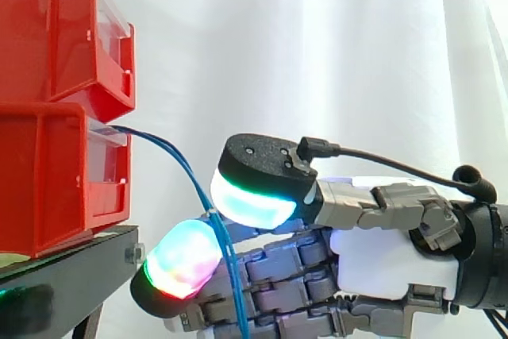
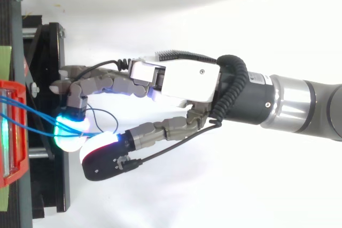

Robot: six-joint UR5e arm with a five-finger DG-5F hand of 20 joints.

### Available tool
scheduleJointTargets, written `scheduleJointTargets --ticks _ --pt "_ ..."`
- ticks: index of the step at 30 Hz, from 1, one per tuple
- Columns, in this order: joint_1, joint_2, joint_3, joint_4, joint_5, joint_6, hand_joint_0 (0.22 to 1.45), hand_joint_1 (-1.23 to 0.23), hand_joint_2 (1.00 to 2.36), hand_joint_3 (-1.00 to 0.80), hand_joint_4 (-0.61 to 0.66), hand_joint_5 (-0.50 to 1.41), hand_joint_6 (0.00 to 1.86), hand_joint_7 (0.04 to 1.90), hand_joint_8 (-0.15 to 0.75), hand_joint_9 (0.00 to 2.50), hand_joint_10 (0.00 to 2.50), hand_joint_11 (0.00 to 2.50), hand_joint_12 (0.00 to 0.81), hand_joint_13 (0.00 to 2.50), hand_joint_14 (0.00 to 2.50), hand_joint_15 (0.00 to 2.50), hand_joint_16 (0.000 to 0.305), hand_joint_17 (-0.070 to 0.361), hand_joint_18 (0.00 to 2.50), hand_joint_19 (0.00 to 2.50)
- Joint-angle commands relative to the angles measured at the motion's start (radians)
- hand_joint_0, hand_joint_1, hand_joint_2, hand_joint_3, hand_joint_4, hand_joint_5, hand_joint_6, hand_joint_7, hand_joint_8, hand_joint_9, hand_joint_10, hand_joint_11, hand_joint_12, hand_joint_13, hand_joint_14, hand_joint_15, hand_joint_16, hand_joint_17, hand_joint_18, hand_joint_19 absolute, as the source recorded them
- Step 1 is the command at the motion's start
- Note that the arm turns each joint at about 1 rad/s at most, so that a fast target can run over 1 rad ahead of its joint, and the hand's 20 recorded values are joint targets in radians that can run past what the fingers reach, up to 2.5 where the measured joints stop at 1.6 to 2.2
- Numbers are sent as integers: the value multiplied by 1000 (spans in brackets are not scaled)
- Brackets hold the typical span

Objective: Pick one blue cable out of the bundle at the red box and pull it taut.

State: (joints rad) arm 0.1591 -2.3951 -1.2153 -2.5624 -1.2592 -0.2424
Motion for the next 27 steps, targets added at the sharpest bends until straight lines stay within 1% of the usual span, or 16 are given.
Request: scheduleJointTargets --ticks 1,3,6,9,14,16,17,19,20,22,27 --pt "-1 1 8 -7 -5 0 600 -603 1011 -356 231 -144 556 1097 256 247 0 35 353 0 1 58 55 125 0 0" --pt "0 -1 8 -10 -5 0 599 -604 1010 -351 230 -144 558 1096 257 248 0 32 352 0 0 55 55 125 0 0" --pt "-3 1 8 -10 -6 0 600 -605 1012 -334 227 -146 579 1072 258 250 0 32 352 0 2 54 55 124 0 0" --pt "-3 -1 10 -10 -6 0 608 -605 1013 -312 205 -155 625 1009 257 252 2 39 352 4 0 56 55 124 0 0" --pt "-4 -1 10 -10 -6 0 615 -619 1014 -287 200 -186 761 822 258 256 2 61 352 10 1 54 55 124 0 0" --pt "-4 1 27 -13 -9 0 615 -623 1015 -267 193 -193 779 818 258 257 2 62 351 13 0 52 55 123 0 0" --pt "-4 1 30 -19 -12 0 615 -627 1015 -256 188 -199 801 786 258 256 1 75 352 15 0 56 55 123 0 0" --pt "-4 1 37 -35 -19 0 616 -635 1016 -229 182 -208 822 797 258 254 1 81 351 15 0 59 55 123 0 0" --pt "-6 1 37 -35 -19 0 617 -637 1017 -213 187 -214 843 783 258 253 2 87 350 15 2 56 54 122 0 0" --pt "-6 1 46 -56 -20 0 618 -640 1018 -195 191 -218 864 773 258 252 1 94 350 16 2 58 54 122 0 0" --pt "-7 1 56 -74 -22 2 621 -646 1018 -196 194 -221 878 759 257 250 2 100 349 20 1 59 54 122 0 0"
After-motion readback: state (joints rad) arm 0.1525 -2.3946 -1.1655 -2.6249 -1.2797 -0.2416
